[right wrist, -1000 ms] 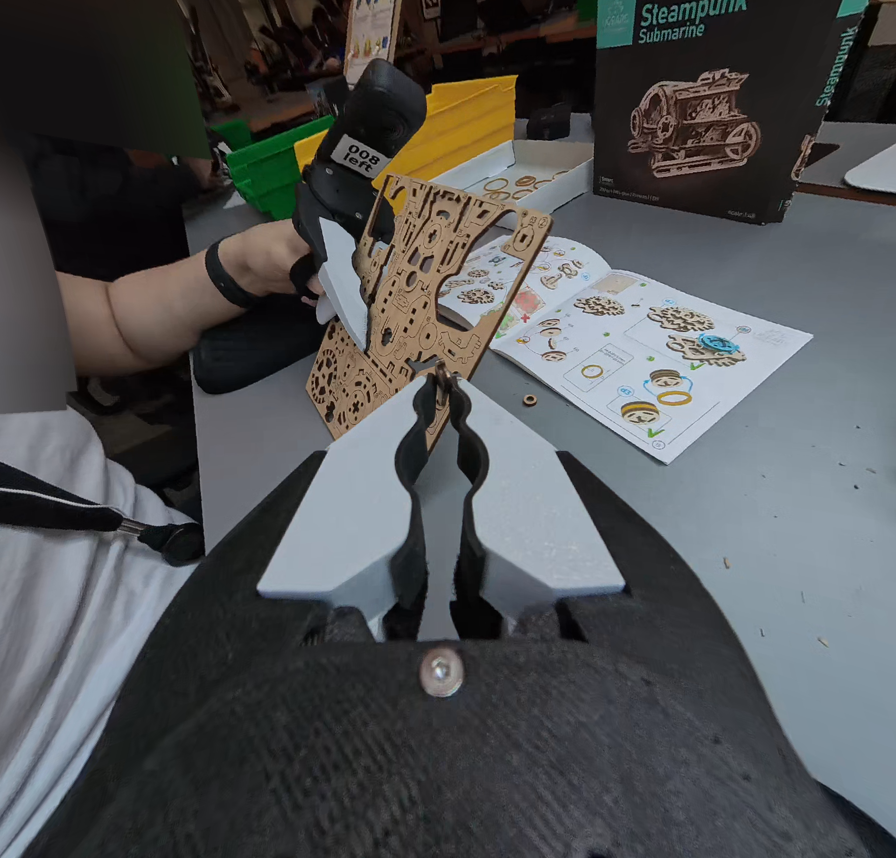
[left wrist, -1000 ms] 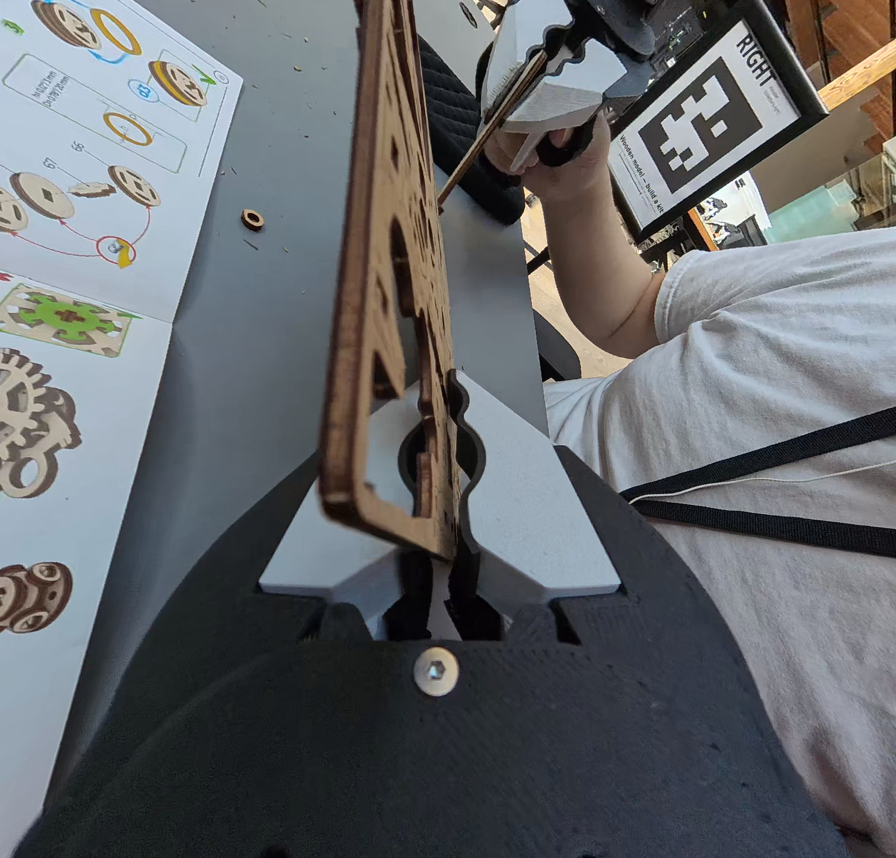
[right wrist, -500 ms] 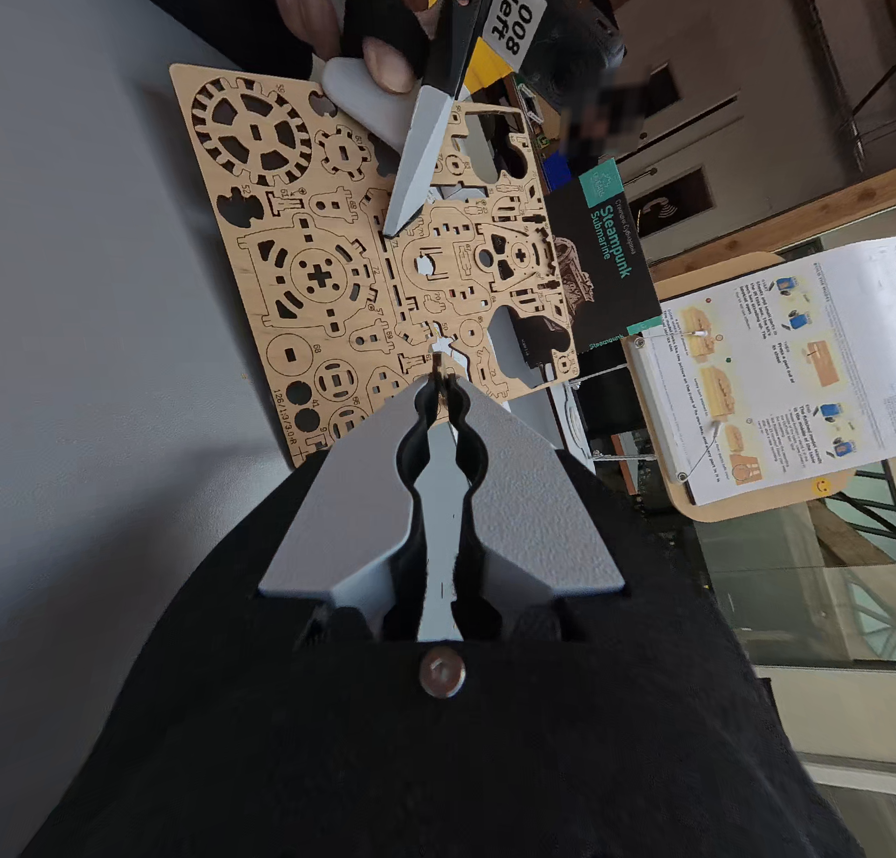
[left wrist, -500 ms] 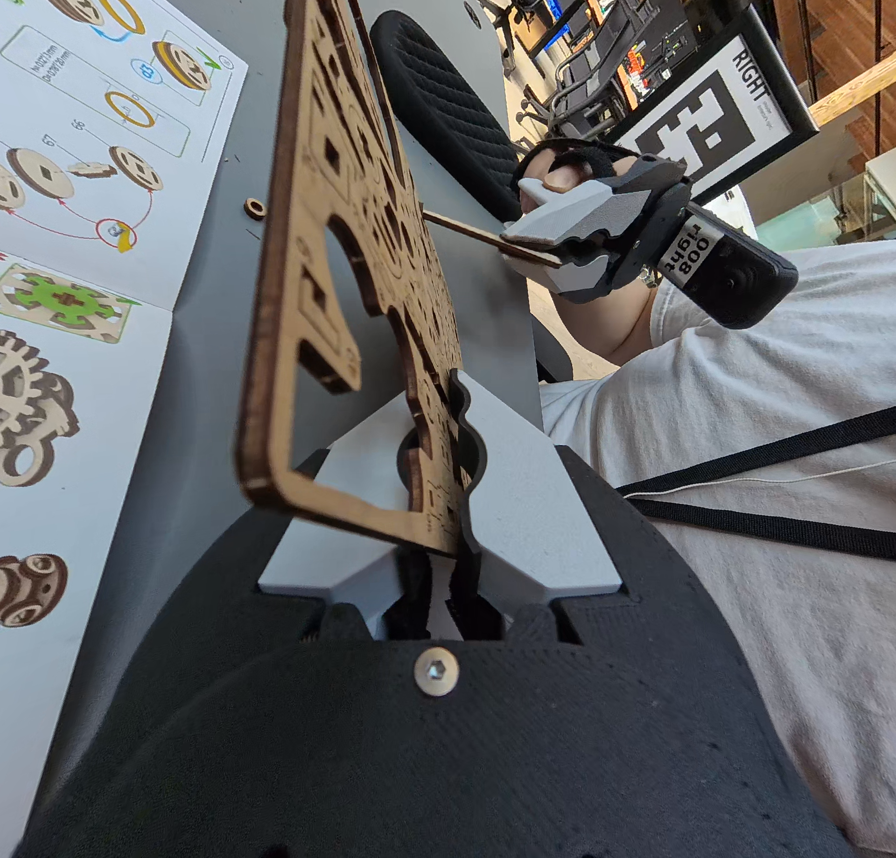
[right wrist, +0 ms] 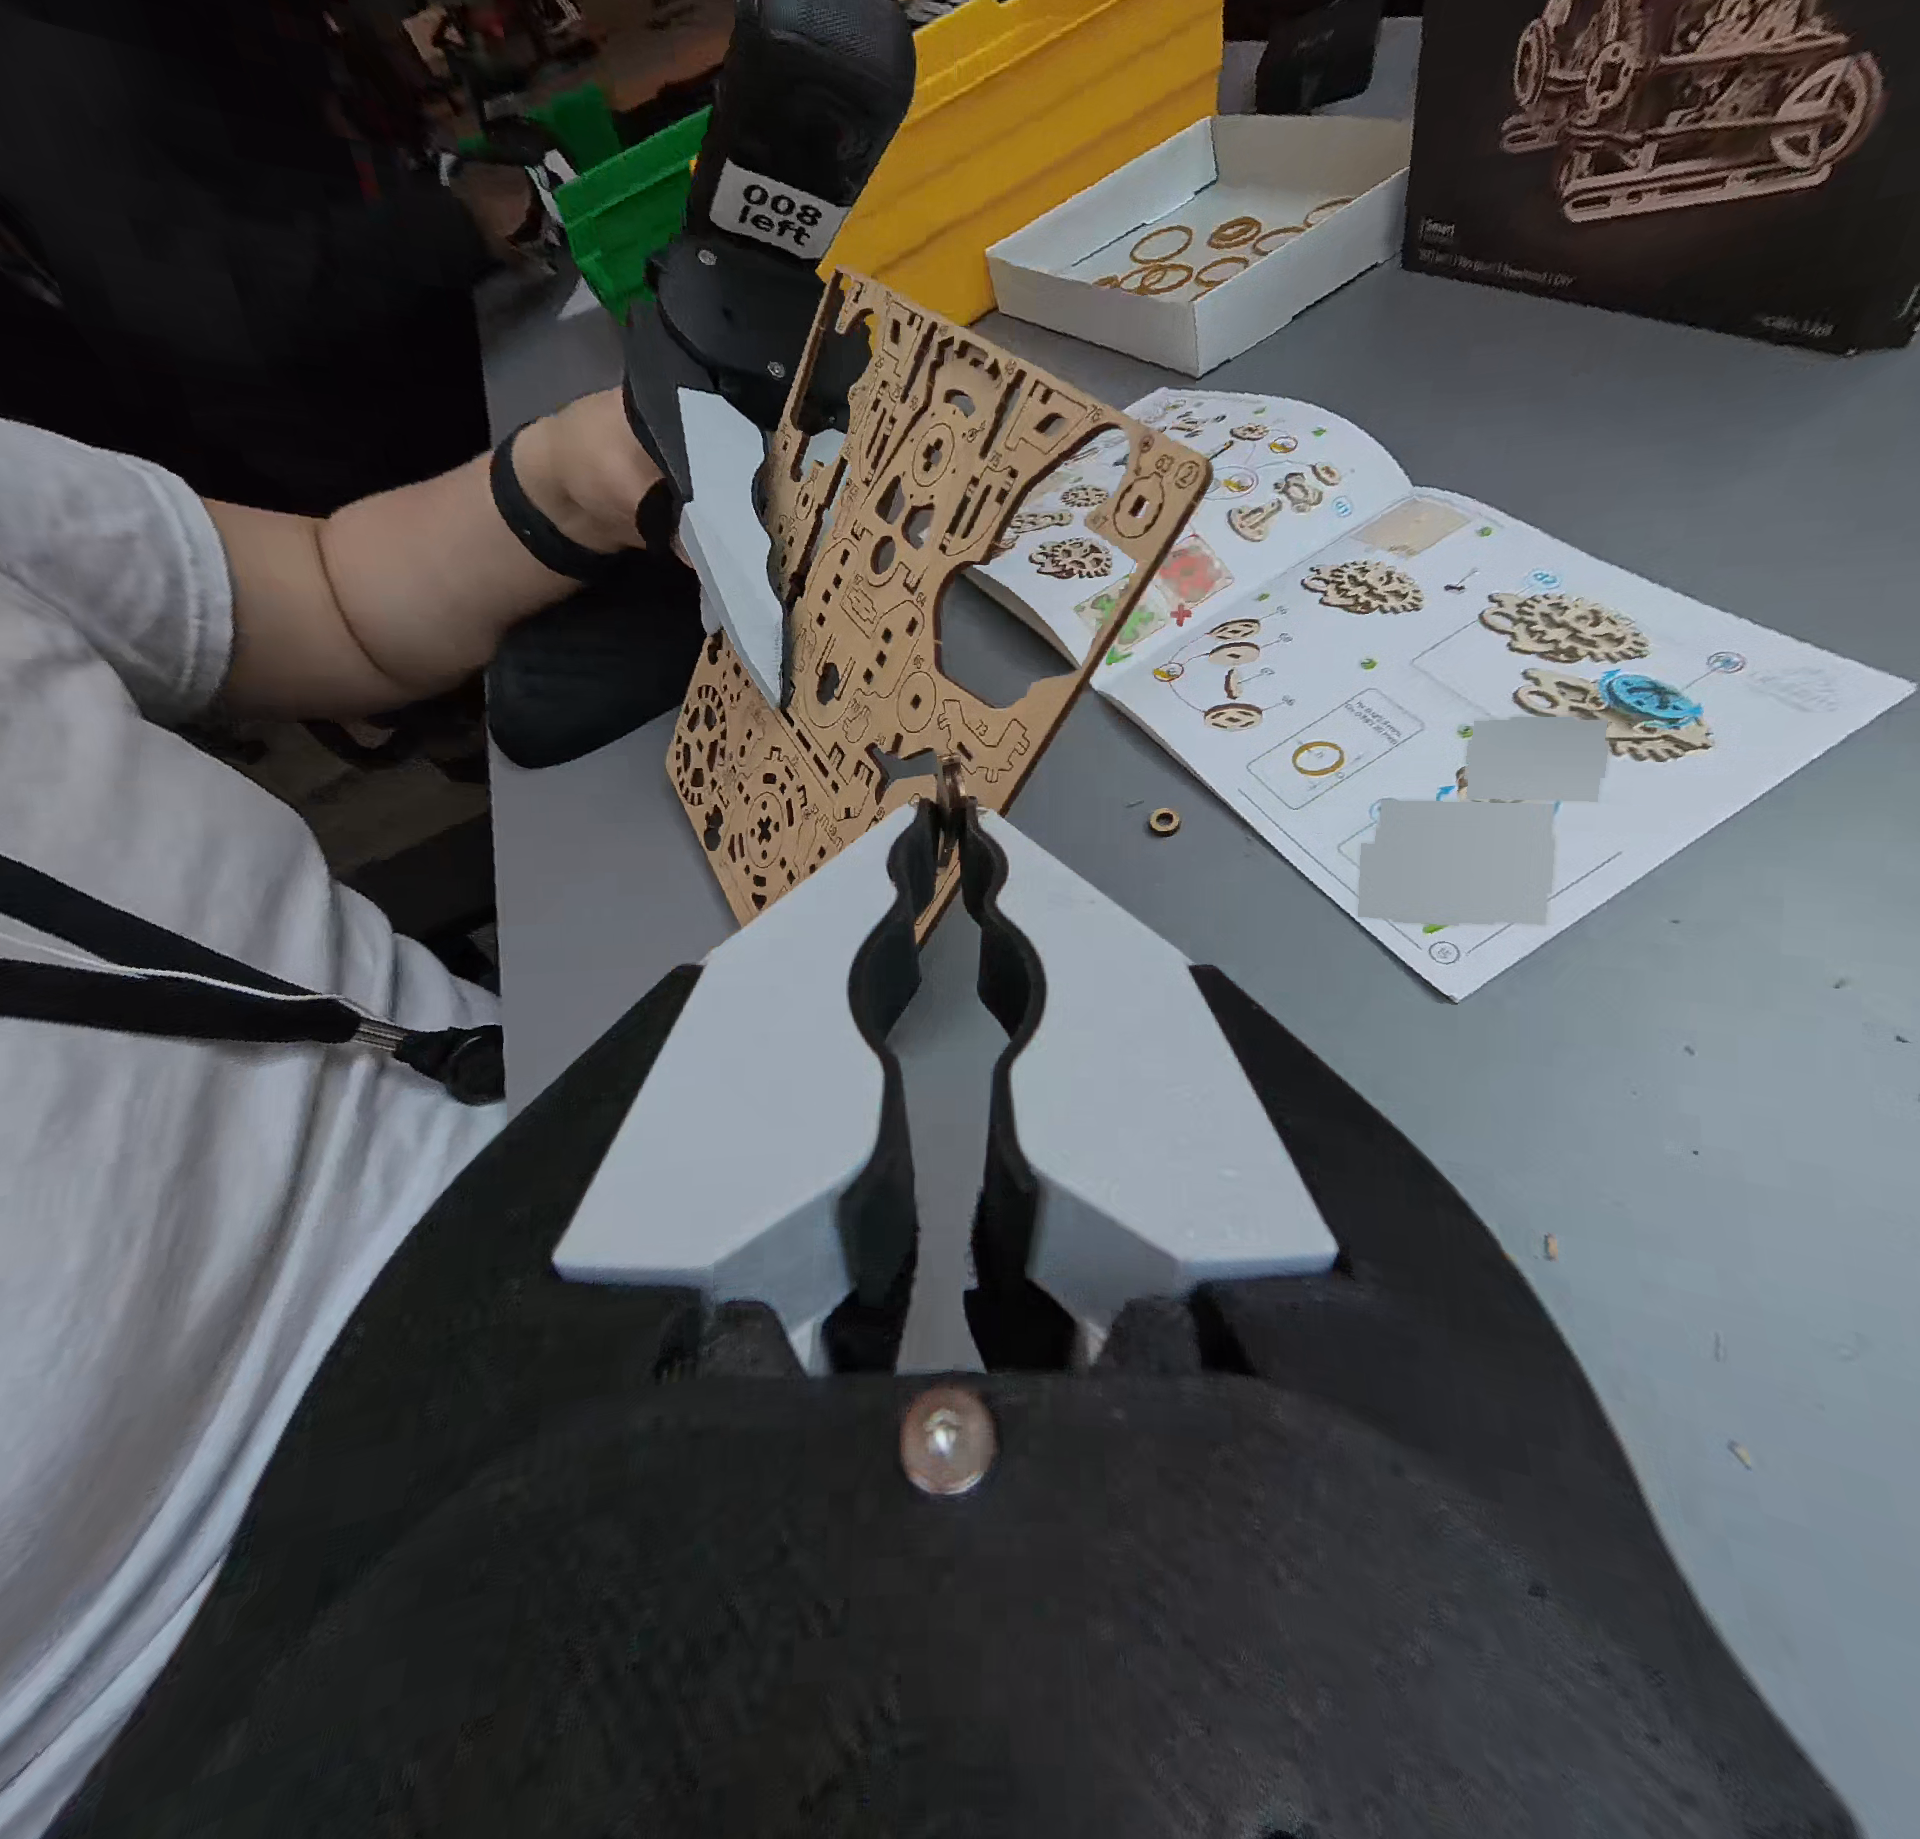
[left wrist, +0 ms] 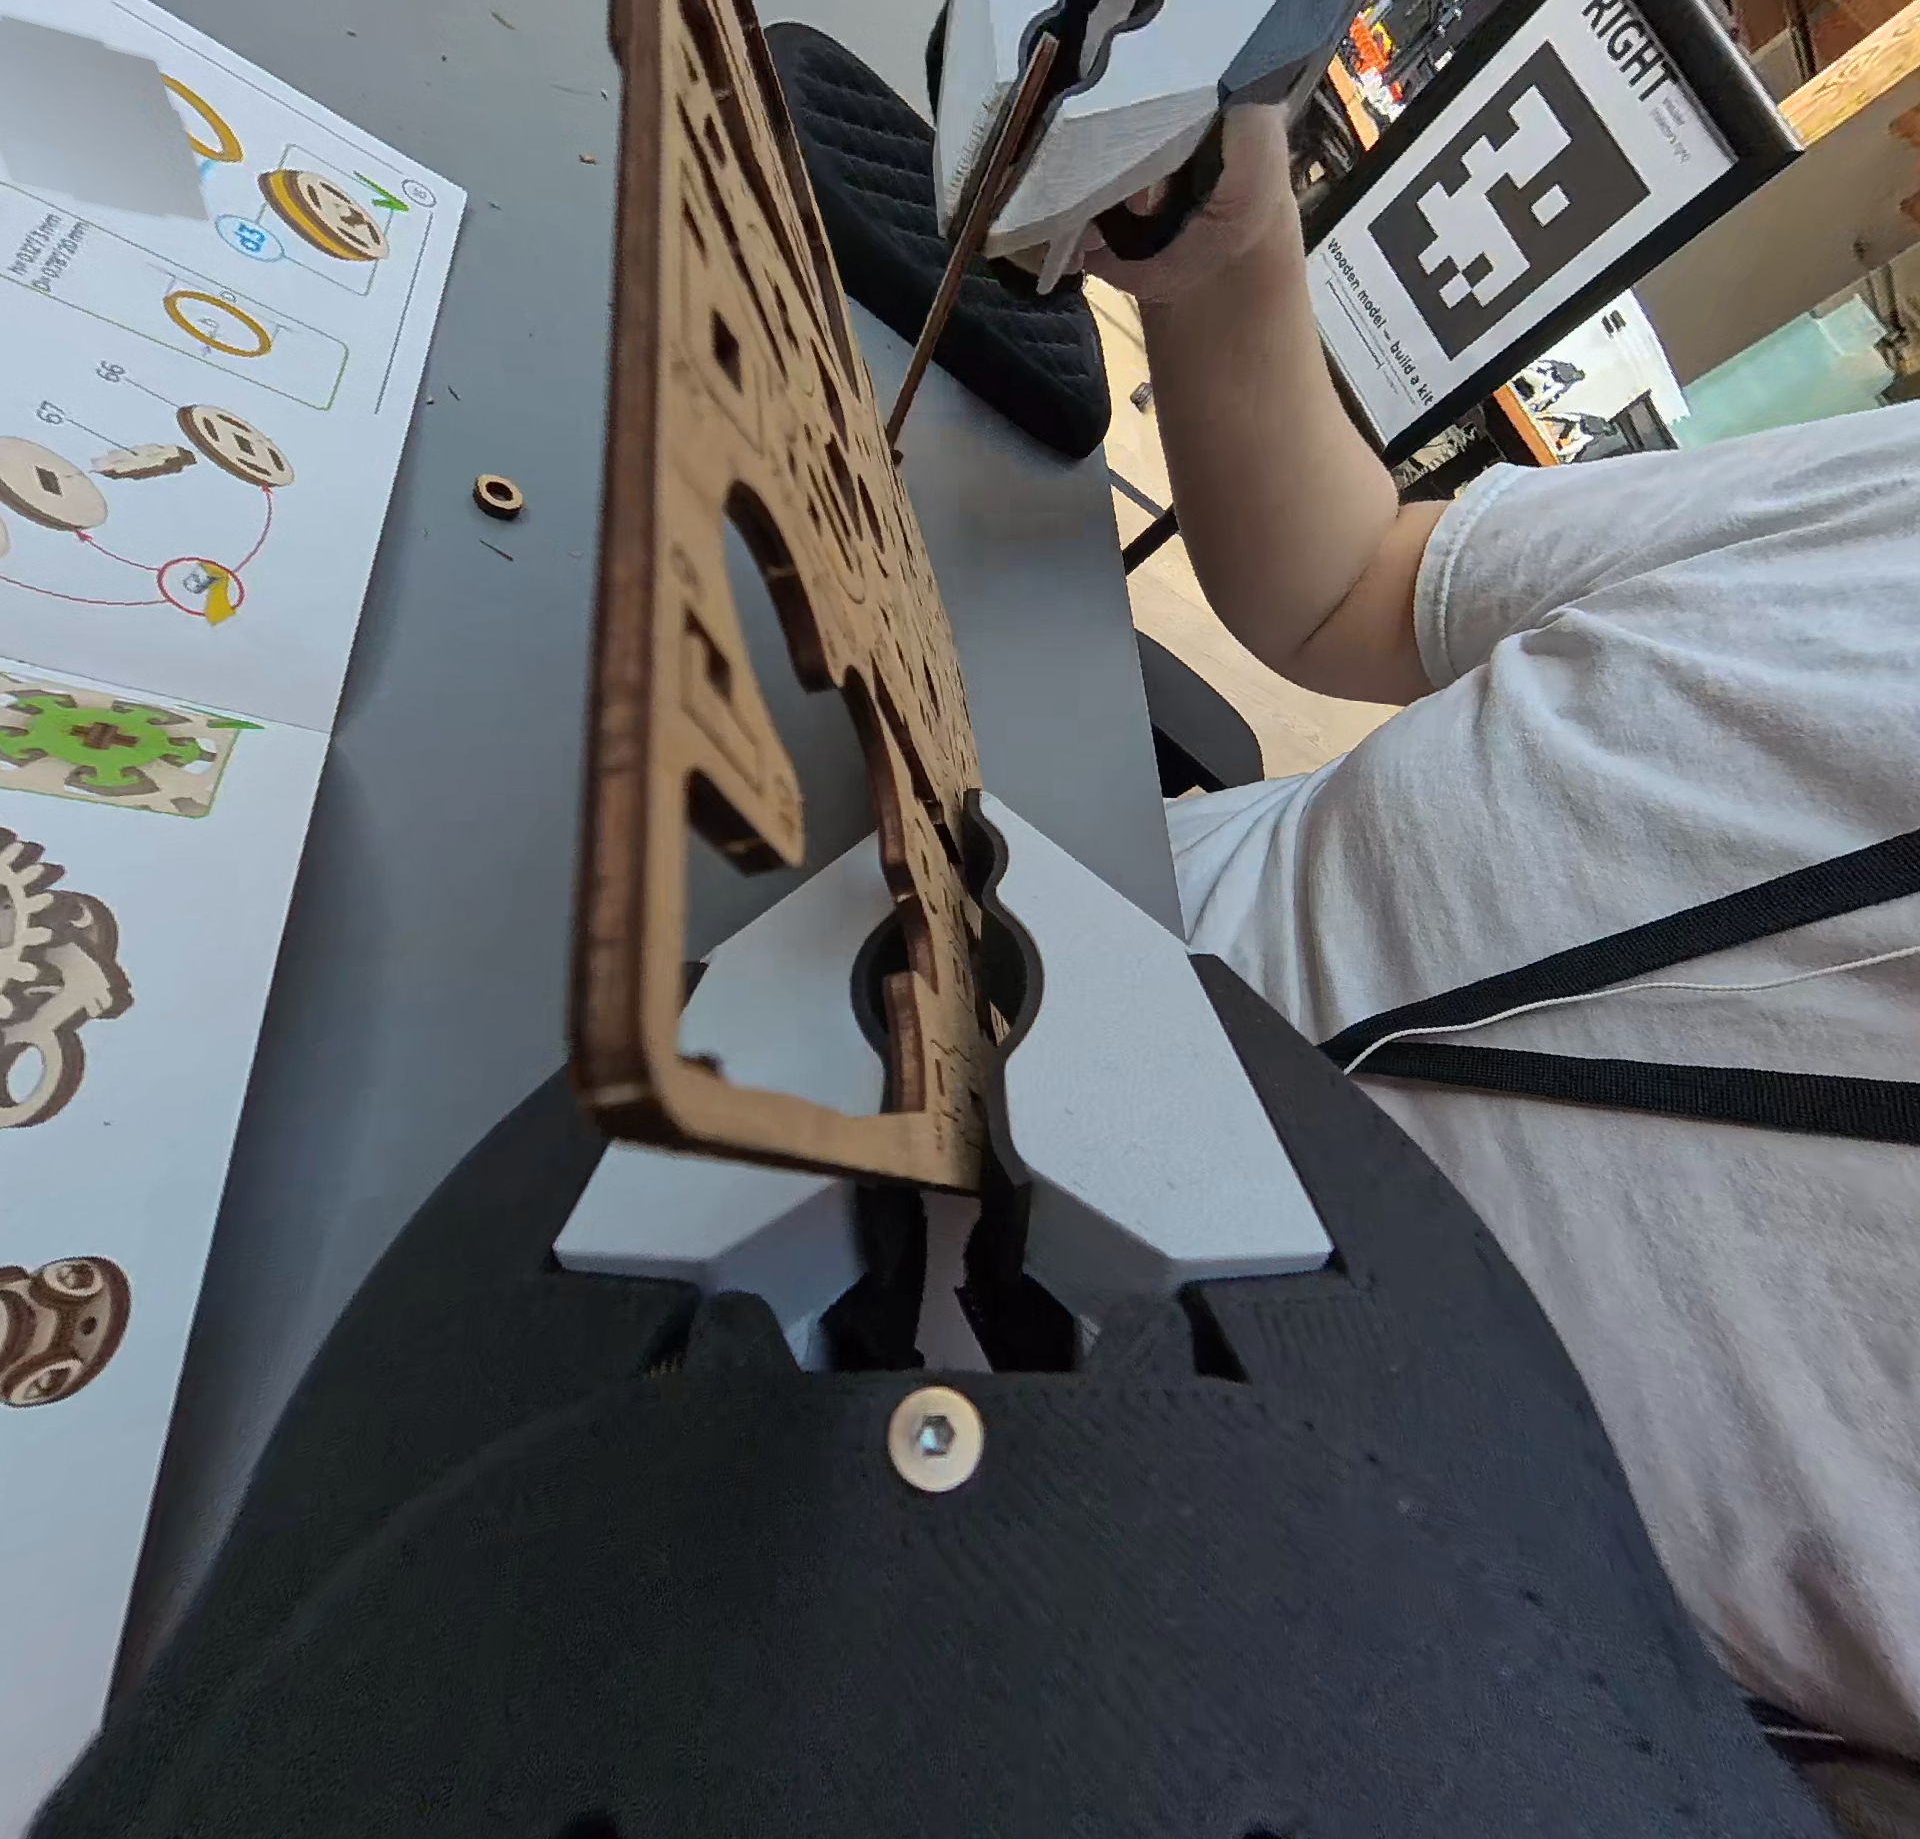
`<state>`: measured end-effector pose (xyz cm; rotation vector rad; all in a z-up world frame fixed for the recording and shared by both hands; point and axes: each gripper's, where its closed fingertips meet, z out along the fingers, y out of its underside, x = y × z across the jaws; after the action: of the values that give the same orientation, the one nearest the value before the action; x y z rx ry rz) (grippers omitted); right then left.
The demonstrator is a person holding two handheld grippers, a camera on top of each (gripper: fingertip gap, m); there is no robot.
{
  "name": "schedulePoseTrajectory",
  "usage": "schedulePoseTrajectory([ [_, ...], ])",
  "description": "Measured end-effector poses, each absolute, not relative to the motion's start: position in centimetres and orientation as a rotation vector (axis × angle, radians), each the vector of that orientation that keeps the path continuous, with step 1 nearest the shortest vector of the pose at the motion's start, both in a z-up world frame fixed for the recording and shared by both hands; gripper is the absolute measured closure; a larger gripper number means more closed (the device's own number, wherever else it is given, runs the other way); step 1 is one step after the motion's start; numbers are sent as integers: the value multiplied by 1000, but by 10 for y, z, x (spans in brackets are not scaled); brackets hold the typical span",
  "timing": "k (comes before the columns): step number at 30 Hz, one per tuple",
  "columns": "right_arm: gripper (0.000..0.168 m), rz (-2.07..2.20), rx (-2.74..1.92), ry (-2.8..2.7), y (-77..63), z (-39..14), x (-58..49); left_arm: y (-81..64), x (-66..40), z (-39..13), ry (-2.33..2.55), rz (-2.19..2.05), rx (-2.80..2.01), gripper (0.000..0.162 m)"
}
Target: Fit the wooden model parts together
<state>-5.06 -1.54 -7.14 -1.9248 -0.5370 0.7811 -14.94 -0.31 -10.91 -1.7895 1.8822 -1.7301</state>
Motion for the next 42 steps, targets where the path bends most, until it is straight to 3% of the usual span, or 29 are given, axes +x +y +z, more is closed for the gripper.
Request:
schedulePoseTrajectory([
  [4,167,889,-1843,-462,-14,-74,-48,-4,-149,-110,1878,-1737,-1808,160],
  [9,167,287,-1687,-707,-25,-71,-68,-2,-149,-110,1855,-1755,-1826,160],
  [14,167,-142,-1703,-930,-30,-100,-78,-10,-149,-106,1891,-1763,-1778,161],
  [26,166,532,-1615,-339,-38,-42,-67,1,-148,-96,1711,-1947,-1869,161],
  [35,167,-275,-1577,-847,-40,-64,-91,5,-148,-108,1726,-1868,-1942,161],
  [42,168,423,-1575,-232,-39,-19,-56,8,-149,-113,1770,-1764,-1930,160],
])
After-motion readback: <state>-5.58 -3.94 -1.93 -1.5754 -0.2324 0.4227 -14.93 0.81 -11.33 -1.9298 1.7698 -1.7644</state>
